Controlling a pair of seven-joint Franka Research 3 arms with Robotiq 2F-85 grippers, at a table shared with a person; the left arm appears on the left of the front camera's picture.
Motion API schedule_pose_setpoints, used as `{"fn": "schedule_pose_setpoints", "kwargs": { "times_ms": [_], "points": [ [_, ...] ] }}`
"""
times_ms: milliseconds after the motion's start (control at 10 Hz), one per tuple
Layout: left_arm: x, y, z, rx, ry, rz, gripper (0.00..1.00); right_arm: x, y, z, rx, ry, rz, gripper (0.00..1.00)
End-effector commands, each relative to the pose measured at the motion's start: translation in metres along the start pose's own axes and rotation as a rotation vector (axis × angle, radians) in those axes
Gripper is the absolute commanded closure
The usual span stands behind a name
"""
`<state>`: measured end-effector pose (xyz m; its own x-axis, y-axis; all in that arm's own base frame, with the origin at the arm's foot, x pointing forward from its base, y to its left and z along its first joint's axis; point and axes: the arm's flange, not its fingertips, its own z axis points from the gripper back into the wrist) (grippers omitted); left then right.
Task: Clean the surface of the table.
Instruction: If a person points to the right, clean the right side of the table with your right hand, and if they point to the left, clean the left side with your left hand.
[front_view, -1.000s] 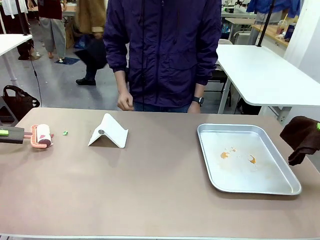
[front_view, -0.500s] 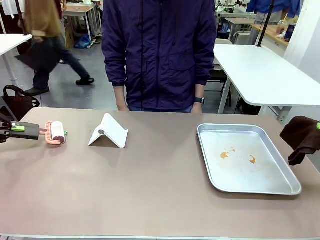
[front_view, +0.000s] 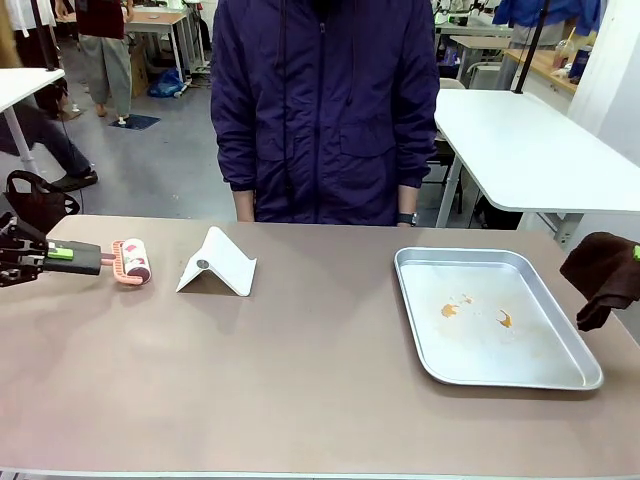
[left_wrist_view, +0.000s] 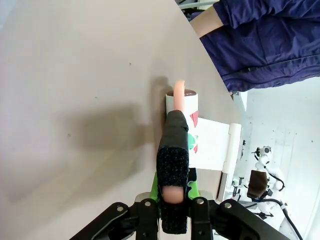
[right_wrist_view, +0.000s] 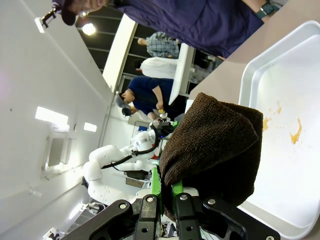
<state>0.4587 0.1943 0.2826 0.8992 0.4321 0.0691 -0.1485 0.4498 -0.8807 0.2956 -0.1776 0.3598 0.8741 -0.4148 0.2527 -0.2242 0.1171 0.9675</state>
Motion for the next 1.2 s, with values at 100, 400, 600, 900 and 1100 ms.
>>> {"fn": "schedule_pose_setpoints", "kwargs": {
  "times_ms": [100,400,600,900,1100],
  "points": [
    [0.001,-0.008,0.004,-0.112,-0.018,-0.014,0.78,0.0,0.005,-0.001,0.007,0.007,0.011,1.0],
    [-0.027,-0.041,0.068,-0.432,-0.045,-0.132,0.78,0.0,0.005,-0.001,0.007,0.007,0.011,1.0],
    [-0.049,-0.047,0.108,-0.507,-0.021,-0.173,0.78,0.0,0.005,-0.001,0.007,0.007,0.011,1.0],
    [-0.087,-0.024,0.145,-0.476,0.217,-0.094,0.78,0.0,0.005,-0.001,0.007,0.007,0.011,1.0],
    [-0.122,0.0,0.162,-0.445,0.321,-0.1,0.78,0.0,0.005,-0.001,0.007,0.007,0.011,1.0]
  ]
}}
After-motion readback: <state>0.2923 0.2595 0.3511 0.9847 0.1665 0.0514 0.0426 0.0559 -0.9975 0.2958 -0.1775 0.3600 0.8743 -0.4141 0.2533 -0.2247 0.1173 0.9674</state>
